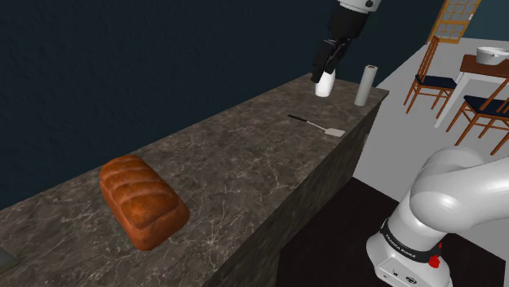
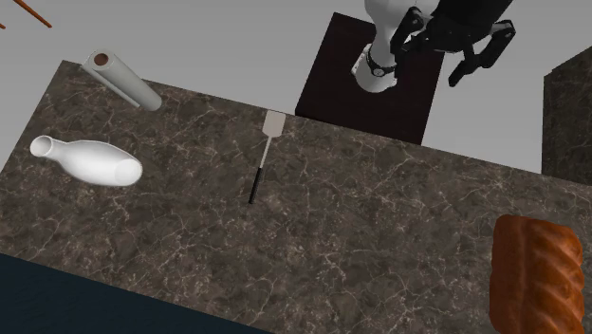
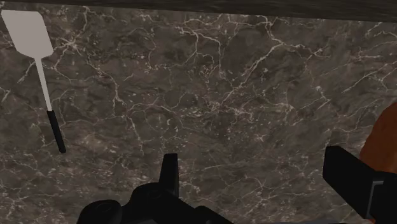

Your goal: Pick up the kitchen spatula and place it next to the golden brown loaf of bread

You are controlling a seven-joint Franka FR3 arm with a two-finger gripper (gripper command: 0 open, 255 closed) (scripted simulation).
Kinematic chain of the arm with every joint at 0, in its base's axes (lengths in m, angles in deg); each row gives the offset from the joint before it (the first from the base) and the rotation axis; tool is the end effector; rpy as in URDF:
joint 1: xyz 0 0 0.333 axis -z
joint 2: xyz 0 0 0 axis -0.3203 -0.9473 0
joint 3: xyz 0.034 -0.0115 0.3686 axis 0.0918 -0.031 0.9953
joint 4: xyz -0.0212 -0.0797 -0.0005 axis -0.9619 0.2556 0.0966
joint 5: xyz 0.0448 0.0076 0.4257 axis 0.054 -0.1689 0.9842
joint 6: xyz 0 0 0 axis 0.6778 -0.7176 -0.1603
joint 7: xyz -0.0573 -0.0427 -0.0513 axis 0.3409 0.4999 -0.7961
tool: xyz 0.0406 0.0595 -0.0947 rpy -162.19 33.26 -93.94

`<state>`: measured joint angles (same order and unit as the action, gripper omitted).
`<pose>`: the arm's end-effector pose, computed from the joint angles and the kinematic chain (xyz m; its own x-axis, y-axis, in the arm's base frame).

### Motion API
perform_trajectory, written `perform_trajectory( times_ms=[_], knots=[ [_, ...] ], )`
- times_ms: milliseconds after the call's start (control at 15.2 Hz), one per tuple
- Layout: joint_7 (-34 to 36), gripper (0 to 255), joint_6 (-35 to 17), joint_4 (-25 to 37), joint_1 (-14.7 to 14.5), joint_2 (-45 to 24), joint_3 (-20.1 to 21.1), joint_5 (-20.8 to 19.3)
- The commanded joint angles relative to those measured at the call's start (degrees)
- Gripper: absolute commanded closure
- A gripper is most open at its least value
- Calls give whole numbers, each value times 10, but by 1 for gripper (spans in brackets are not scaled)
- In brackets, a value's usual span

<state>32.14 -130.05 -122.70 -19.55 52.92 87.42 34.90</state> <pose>0.3063 0.0204 0.6808 0.9522 0.1669 0.2558 0.1736 -0.9848 -0.0037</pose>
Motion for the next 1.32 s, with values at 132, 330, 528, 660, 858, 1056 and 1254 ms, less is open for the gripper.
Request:
perform_trajectory(
  times_ms=[132, 330, 528, 660, 858, 1056, 1254],
  knots=[
    [-16, 0, -23, -13, 6, -17, -15, -8],
    [-39, 0, -57, -29, 15, -46, -38, -20],
    [-61, 0, -92, -40, 24, -81, -61, -31],
    [-76, 0, -115, -44, 29, -108, -76, -37],
    [-99, 0, -150, -45, 37, -151, -99, -44],
    [-122, 0, -183, -40, 43, -198, -122, -49],
    [-147, 0, -214, -31, 49, -249, -144, -49]
  ],
)
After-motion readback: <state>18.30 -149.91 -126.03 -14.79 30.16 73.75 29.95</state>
